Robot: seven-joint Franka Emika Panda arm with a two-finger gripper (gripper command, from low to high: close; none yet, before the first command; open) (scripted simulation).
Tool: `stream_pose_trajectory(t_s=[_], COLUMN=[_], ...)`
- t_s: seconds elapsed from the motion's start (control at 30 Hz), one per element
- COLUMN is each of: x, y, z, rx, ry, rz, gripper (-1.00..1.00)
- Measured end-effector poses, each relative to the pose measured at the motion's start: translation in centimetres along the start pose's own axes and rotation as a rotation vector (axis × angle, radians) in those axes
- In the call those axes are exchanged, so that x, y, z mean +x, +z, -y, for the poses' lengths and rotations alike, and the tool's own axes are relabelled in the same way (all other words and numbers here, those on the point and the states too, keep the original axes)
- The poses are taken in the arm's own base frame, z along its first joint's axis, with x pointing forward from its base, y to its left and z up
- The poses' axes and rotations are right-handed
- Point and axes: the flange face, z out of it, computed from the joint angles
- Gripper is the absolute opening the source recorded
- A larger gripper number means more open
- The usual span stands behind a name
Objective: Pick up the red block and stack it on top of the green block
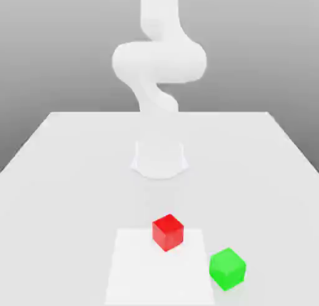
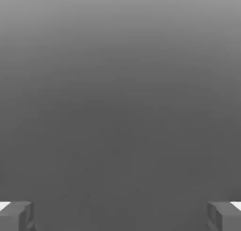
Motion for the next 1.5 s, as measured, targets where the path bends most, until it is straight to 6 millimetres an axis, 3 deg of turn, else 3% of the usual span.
stream_pose_trajectory(t_s=[0.13, 0.27, 0.4, 0.53, 0.63, 0.87, 0.9, 1.1, 1.4, 1.5], x=[-3.1, -7.0, -11.8, -17.8, -21.3, -24.2, -24.5, -24.6, -22.0, -22.7], y=[9.9, 18.2, 25.1, 30.1, 32.0, 36.2, 36.5, 36.7, 32.1, 32.7], z=[-2.3, -6.5, -12.2, -19.5, -23.6, -27.0, -27.3, -27.4, -23.9, -19.9], rx=[-0.132, -0.27, -0.424, -0.604, -0.699, -0.716, -0.716, -0.714, -0.713, -0.691], ry=[0.163, 0.33, 0.508, 0.706, 0.804, 0.824, 0.822, 0.822, 0.807, 0.662], rz=[0.072, 0.128, 0.17, 0.196, 0.199, 0.2, 0.2, 0.199, 0.203, 0.257], gripper=[0.0, 0.0, 0.0, 0.0, 0.0, 0.0, -1.0, -1.0, -1.0, -1.0])
